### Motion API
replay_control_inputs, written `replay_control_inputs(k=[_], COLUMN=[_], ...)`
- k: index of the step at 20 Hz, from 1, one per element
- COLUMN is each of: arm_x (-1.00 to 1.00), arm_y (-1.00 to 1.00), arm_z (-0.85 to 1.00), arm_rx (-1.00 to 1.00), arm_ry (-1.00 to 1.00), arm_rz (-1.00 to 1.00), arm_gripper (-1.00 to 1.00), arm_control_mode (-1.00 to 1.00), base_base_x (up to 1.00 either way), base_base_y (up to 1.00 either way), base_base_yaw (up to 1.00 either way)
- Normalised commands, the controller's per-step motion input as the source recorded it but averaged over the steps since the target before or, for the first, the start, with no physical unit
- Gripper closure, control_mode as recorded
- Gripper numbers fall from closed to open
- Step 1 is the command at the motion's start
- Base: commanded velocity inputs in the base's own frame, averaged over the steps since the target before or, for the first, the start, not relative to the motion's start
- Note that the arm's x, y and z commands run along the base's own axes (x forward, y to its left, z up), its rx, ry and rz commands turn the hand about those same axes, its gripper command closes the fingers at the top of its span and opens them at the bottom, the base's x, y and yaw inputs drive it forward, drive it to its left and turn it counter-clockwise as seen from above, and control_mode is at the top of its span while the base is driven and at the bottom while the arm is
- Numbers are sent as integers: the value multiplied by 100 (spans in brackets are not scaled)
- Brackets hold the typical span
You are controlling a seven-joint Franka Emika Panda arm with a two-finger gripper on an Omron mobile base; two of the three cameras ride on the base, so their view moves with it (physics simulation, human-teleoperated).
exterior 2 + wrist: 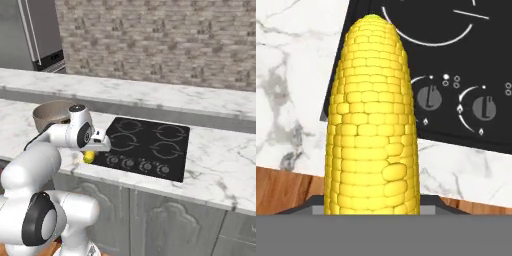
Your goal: Turn on the sink faucet. Then move the corn from the counter to the sink. Turn off the sink. Move the vegetable from the sink to the pot next to the stove. Finally move the pot to the rear right burner.
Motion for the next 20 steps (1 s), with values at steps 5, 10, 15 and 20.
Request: replay_control_inputs(k=[5, 10, 15, 20], arm_x=[0, 0, 0, 0], arm_y=[0, 0, 0, 0], arm_z=[0, 0, 0, 0], arm_rx=[0, 0, 0, 0], arm_ry=[0, 0, 0, 0], arm_rz=[0, 0, 0, 0], arm_gripper=[100, 100, 100, 100], arm_control_mode=[100, 100, 100, 100], base_base_x=[46, 38, 35, 57], base_base_y=[2, 27, 52, 28], base_base_yaw=[-37, -23, -14, -4])
